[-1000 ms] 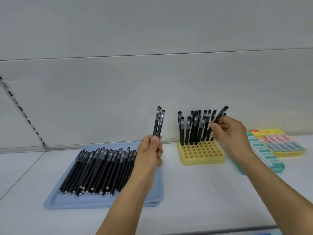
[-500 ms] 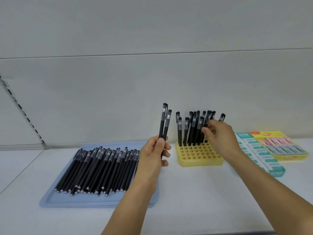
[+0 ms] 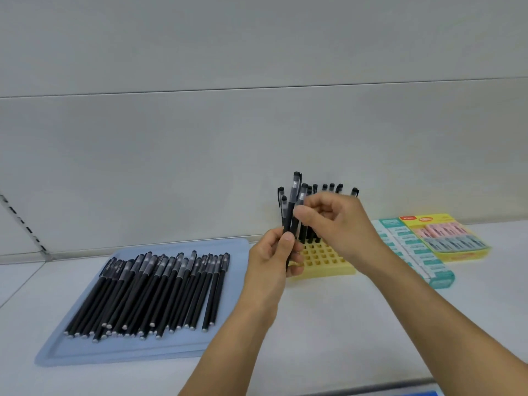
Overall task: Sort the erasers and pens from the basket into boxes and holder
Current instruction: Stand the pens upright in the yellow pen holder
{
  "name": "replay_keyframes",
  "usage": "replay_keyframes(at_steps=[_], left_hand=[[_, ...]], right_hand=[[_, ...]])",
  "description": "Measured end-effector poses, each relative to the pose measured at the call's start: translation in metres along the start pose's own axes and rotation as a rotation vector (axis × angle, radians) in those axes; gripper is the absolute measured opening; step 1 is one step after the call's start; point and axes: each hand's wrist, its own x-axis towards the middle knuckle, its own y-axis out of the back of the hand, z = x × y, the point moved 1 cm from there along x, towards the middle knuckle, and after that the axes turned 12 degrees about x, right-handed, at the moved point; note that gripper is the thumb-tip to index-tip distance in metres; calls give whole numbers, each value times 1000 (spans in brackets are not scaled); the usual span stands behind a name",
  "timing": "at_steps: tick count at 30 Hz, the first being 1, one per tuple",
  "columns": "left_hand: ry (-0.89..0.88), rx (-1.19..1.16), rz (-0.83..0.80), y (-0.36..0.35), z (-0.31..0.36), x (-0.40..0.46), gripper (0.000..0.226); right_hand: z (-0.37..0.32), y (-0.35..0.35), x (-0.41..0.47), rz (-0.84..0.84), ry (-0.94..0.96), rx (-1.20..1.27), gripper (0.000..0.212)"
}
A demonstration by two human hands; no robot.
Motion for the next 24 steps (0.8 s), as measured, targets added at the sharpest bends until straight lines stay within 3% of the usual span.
replay_keyframes(at_steps=[5, 9, 15, 24], left_hand=[[-21, 100, 3, -5, -2, 3, 20], [13, 156, 109, 6, -8, 3, 17], [-38, 164, 108, 11, -10, 3, 18], [-69, 219, 119, 12, -12, 4, 20]], right_hand=[[-2, 23, 6, 102, -45, 21, 10], [12, 49, 14, 270, 44, -269, 8], [36, 52, 22, 204, 43, -441, 10], [50, 49, 33, 148, 42, -468, 7]])
